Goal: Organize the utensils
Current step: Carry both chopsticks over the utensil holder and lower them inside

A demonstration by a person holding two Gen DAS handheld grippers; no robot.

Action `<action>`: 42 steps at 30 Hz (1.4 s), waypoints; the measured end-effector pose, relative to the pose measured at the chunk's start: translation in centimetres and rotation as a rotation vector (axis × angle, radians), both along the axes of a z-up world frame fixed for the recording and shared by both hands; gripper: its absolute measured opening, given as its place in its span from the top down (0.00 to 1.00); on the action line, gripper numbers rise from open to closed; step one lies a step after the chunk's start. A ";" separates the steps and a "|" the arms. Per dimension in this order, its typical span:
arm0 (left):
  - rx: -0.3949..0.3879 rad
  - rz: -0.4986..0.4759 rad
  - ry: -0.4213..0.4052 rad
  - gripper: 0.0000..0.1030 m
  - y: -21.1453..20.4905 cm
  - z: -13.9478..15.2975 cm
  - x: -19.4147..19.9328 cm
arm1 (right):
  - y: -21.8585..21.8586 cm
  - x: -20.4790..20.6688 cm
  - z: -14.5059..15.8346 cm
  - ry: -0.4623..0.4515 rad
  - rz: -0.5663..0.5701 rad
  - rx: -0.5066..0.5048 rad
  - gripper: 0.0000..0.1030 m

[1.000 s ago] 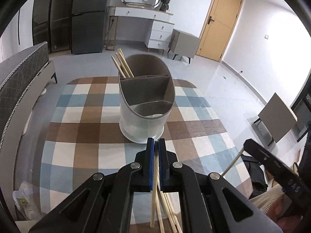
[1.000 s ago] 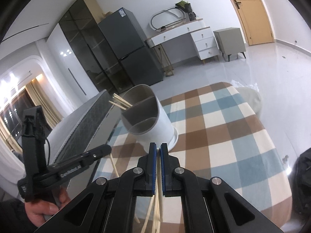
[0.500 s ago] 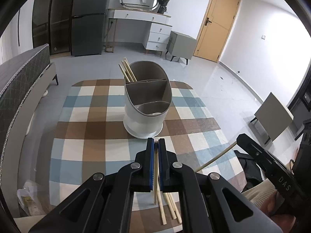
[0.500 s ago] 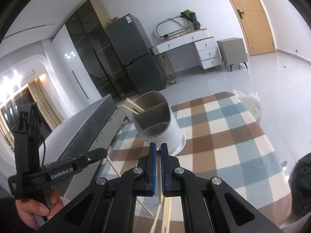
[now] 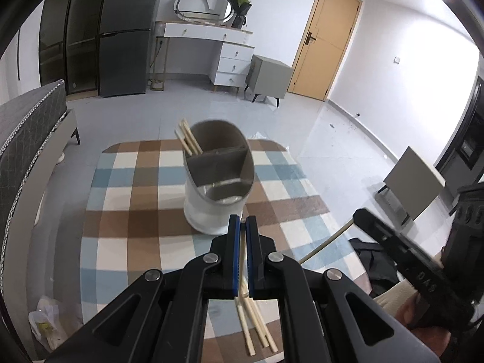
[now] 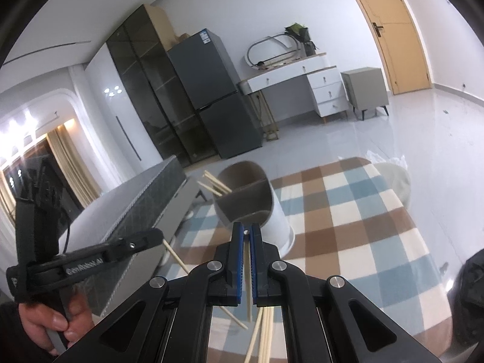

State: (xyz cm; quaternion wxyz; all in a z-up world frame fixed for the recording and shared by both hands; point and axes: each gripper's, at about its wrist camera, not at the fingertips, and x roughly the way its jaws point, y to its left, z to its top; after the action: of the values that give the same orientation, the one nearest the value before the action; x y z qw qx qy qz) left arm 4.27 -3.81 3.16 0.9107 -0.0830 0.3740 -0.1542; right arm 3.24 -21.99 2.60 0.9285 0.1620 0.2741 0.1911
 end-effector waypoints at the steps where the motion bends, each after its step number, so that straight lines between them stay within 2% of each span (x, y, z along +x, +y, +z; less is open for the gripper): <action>1: -0.008 0.002 -0.002 1.00 0.1 0.3 0.2 | 0.0 0.2 0.1 0.001 -0.002 -0.001 0.97; 6: -0.042 -0.003 -0.020 1.00 0.1 2.6 1.6 | -0.3 1.9 1.7 -0.021 -0.003 -0.009 0.97; 17: -0.114 -0.005 -0.091 1.00 1.4 8.7 6.3 | 0.3 7.0 10.6 -0.172 0.035 -0.076 0.97; 23: -0.130 0.012 -0.144 1.00 2.5 11.4 8.9 | 3.1 10.5 14.5 -0.247 0.105 -0.162 0.97; 27: -0.128 0.016 -0.153 1.00 3.1 11.4 10.6 | 5.5 12.5 15.0 -0.275 0.157 -0.221 0.97; 32: -0.107 0.028 -0.161 1.00 3.9 10.5 12.6 | 8.0 14.8 13.7 -0.272 0.201 -0.260 0.97; 42: -0.174 0.075 -0.081 1.00 6.3 6.3 15.4 | 10.1 17.3 10.1 -0.235 0.270 -0.353 0.97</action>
State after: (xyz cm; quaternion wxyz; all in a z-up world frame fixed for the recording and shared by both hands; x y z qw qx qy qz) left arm 19.66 2.44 9.46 0.9197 -0.1692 0.3185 -0.1549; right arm 20.55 -11.85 12.73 0.9339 -0.0641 0.2125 0.2804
